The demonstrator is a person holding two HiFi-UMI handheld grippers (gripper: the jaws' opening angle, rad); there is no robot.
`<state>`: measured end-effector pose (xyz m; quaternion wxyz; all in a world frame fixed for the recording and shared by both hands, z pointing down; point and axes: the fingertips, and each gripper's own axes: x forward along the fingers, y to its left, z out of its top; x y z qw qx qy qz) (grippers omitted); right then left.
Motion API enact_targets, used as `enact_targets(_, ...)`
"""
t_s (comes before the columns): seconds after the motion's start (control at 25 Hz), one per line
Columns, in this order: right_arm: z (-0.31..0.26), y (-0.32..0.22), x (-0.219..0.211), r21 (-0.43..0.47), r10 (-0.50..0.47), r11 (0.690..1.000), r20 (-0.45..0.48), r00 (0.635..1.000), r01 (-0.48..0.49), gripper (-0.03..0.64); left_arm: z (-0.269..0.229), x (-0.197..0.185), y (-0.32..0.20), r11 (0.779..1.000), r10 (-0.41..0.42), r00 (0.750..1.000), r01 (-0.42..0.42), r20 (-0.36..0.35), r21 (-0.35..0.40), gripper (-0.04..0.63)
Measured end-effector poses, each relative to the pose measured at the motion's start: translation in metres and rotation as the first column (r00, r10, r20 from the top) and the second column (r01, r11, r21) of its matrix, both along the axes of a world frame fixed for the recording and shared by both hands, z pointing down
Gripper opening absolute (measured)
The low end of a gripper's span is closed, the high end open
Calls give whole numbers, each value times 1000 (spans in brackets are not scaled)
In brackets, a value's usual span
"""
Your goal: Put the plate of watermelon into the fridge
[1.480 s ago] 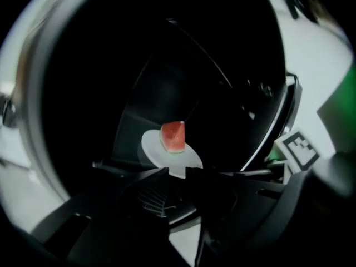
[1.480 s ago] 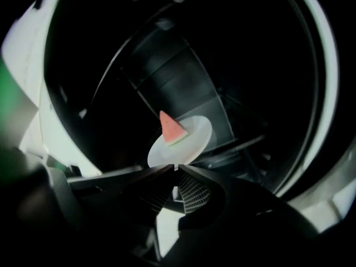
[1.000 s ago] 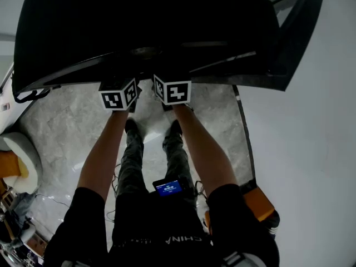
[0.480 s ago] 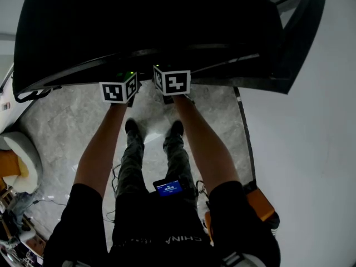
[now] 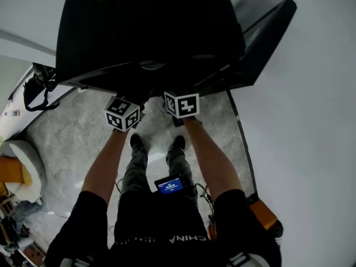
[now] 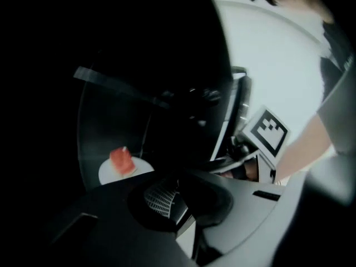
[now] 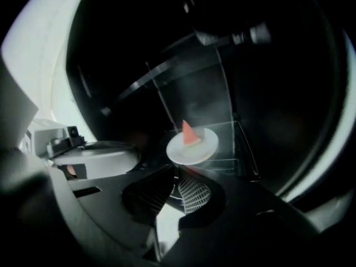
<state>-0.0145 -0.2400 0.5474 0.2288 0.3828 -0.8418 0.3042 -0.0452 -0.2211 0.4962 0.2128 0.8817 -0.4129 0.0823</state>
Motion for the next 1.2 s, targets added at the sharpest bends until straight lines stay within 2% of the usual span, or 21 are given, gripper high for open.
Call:
enact_targets(0.12,-41,16,-5,10,-38,999,62,997,37,32,-40,6,18,994,78,997,-79,16,77,21)
enact_targets(0.28,-85,55,-10,22,-82,997,79,993,80,32,-68,2,53,995,88,996,-88,18,50,21)
enact_targets(0.48,-129,90,9,75,-45,996,57,997,40,32,-86,-10,89,997,71,996,-72,44,14,21)
enact_targets(0.64,-137,96,28,99,-22,995,43,999,17,32,-92,-9,101,993,116,993,-116,-1,-33,21)
enact_targets(0.84,-157,91,18,138,-26,990,55,998,19,32,-113,1,103,984,180,982,-180,-57,2,14)
enact_targets(1.0,-164,95,10,147,-61,988,38,997,55,32,-126,1,100,990,143,985,-141,-92,26,14)
enact_targets(1.08,-162,99,11,147,-71,987,36,997,65,32,-127,2,101,992,126,985,-126,-121,15,14)
enact_targets(1.2,-161,102,16,151,-75,986,39,996,68,32,-123,4,106,993,117,986,-119,-122,-8,14)
